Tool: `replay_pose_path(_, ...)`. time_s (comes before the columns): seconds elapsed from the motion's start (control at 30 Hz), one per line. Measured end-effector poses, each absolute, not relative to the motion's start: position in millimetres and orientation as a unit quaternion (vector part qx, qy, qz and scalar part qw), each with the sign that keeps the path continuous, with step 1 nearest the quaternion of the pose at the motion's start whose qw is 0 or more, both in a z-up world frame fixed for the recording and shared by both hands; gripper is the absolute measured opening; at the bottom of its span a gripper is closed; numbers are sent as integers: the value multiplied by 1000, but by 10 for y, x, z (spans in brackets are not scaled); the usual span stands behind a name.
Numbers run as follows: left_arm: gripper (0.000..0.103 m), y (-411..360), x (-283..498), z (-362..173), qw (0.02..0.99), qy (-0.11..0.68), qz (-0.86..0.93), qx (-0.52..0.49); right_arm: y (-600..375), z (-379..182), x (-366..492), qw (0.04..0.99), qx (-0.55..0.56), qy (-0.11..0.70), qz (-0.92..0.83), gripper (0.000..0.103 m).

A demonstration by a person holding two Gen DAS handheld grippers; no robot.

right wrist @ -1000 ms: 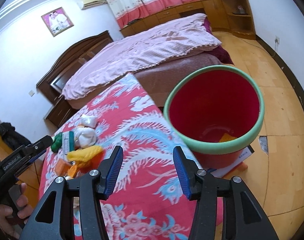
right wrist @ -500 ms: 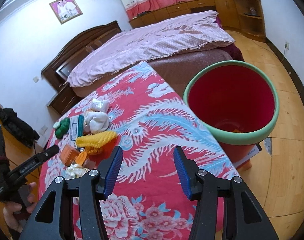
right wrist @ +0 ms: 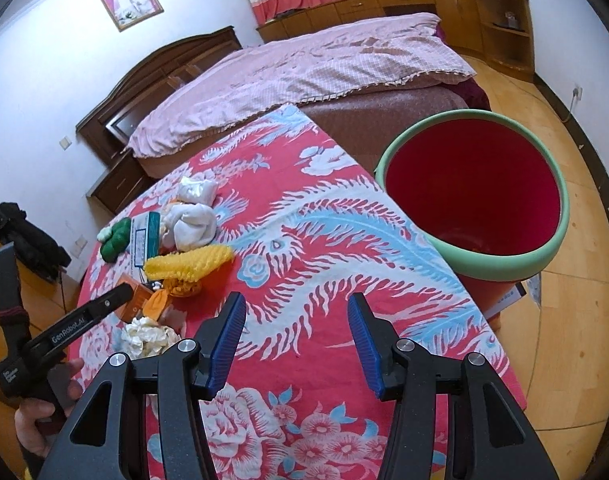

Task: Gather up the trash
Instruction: 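Grasp the orange box with the left tool and lift it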

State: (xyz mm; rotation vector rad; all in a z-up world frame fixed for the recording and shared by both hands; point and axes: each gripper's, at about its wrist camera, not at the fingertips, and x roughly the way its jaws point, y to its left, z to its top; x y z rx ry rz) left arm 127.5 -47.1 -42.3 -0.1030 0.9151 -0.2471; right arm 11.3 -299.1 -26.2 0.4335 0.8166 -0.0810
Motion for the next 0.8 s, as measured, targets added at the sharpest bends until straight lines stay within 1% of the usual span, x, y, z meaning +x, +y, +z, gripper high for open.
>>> replay_pose_path(0.57, 71, -660, 1323, -546, 872, 458, -155, -71, -2920, -328, 186, 889, 207, 406, -35, 54)
replay_pose_path(0.6, 70, -660, 1326, -550, 872, 459, -156, -74, -2923, -332, 187, 889, 208, 406, -35, 54)
replay_pose_path(0.67, 64, -648, 1328, -550, 870, 457, -165, -85, -2931, -335, 182, 889, 208, 407, -35, 54)
replay_pose_path(0.8, 62, -593, 1317, -554, 869, 458, -162, -98, -2940, -337, 175, 889, 210, 407, -34, 54)
